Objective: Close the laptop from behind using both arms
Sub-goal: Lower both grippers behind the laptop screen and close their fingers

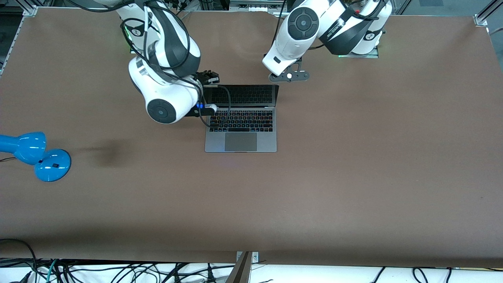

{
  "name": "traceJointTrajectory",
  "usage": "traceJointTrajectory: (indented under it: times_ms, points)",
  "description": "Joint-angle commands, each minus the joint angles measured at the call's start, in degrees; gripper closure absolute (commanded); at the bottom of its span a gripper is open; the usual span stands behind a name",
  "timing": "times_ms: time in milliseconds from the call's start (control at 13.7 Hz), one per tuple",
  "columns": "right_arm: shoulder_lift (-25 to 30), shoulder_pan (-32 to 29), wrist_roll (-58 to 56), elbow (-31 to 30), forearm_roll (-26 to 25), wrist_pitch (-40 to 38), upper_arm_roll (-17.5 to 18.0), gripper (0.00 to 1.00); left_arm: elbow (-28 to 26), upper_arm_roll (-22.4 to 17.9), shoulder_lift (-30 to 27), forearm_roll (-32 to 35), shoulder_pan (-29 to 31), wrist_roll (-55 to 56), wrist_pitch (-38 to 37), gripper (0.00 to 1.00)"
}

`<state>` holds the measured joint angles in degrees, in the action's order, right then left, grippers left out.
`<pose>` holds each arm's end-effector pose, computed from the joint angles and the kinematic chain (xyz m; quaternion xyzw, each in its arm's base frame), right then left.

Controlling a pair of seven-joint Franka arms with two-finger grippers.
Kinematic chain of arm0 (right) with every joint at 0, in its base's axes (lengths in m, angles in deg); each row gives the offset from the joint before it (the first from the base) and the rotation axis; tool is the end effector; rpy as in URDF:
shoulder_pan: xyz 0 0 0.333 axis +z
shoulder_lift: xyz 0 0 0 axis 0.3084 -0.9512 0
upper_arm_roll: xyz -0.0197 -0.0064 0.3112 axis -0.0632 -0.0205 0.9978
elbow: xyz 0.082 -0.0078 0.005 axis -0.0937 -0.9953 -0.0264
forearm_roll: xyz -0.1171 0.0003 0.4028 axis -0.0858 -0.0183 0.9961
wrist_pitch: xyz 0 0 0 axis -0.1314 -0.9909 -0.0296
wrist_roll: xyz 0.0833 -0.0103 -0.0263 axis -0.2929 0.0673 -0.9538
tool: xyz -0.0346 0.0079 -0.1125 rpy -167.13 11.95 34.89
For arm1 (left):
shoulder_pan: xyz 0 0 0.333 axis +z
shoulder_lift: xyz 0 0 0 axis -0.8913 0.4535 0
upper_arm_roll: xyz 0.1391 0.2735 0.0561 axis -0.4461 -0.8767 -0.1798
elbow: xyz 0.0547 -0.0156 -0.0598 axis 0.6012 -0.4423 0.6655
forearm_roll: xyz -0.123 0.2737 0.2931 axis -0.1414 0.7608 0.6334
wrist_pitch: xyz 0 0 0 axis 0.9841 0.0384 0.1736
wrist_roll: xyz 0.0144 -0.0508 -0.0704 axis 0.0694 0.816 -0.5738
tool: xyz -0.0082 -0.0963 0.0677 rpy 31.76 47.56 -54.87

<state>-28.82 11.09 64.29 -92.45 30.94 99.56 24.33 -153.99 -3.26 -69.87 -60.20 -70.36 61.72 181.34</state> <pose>0.5002 0.3622 0.3418 -0.9131 -0.0232 0.3994 0.0788 0.3961 -0.4365 0.3856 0.9792 0.0561 -0.1919 0.0356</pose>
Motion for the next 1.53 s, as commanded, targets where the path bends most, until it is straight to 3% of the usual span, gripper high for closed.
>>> traceJointTrajectory:
  times_ms: [0, 658, 1461]
  points:
    - [-0.2, 0.6, 0.9, 0.2, 0.9, -0.9, -0.4, 0.87, 0.1, 0.2, 2.8, -1.4, -0.6, 1.0, 3.1, 1.00]
    - [-3.6, 0.6, 0.6, 0.2, 0.7, -0.3, -0.4, 0.91, 1.0, 0.0, 9.7, 2.7, -1.4, 2.1, 8.3, 1.00]
    - [-5.1, 0.6, 0.0, 1.0, -3.2, 3.2, -0.6, 0.91, 7.3, -0.5, 16.2, 9.0, -1.5, 4.4, 8.4, 1.00]
